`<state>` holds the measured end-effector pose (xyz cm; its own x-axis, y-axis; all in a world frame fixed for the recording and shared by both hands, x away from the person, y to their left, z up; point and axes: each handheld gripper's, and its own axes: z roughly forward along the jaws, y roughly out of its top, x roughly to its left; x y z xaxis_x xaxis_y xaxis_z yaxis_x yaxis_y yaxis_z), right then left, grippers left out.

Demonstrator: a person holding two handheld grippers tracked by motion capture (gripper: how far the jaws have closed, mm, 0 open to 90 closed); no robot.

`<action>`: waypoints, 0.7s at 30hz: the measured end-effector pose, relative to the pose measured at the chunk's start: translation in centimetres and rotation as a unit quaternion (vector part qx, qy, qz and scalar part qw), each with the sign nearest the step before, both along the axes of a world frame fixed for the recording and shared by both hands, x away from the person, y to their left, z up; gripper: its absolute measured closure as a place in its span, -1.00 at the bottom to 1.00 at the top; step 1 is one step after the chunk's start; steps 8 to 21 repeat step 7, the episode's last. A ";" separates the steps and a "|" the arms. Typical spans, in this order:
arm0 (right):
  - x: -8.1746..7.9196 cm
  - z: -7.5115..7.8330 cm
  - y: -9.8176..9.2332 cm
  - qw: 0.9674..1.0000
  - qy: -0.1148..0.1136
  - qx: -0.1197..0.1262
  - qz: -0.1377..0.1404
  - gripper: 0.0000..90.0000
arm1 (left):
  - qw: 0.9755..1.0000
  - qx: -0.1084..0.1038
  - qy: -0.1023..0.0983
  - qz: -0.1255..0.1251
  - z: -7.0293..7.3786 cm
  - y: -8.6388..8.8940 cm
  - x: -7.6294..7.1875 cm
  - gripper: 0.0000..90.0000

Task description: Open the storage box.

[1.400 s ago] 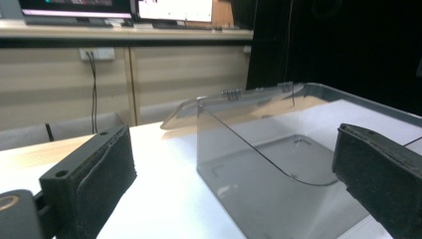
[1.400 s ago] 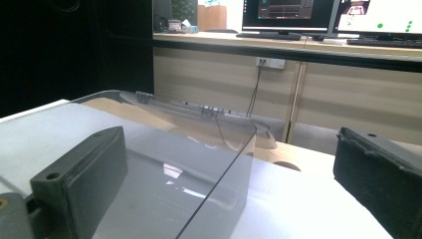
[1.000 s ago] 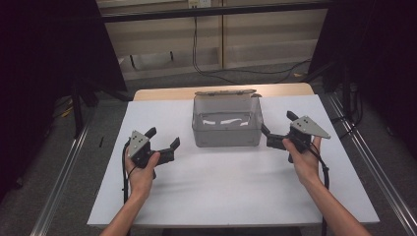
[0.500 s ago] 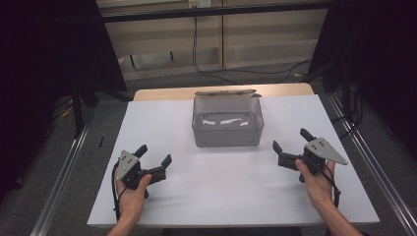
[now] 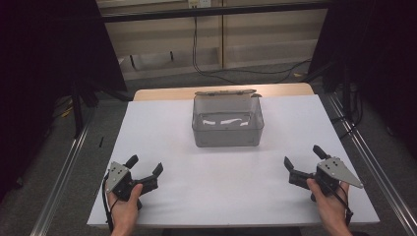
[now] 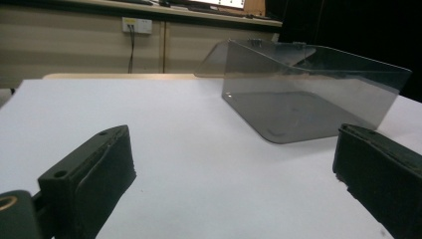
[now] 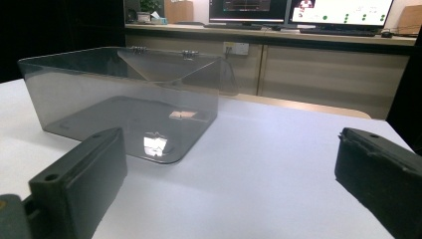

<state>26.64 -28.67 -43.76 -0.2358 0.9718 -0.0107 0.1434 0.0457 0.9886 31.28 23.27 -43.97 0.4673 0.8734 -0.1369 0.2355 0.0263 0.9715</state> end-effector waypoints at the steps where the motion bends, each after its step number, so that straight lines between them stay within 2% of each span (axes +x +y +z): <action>1: 0.1 -0.1 0.0 1.000 0.002 -0.003 0.000 -1.00 | 1.000 -0.002 0.002 0.000 0.0 0.0 0.0 -0.94; 6: 0.6 -0.4 0.2 1.000 0.006 0.008 0.002 -1.00 | 1.000 -0.003 0.007 -0.006 0.0 -0.1 0.1 -0.94; 21: 0.7 -0.4 0.3 1.000 0.005 0.007 0.001 -1.00 | 1.000 -0.001 0.007 -0.006 0.0 -0.1 0.1 -0.94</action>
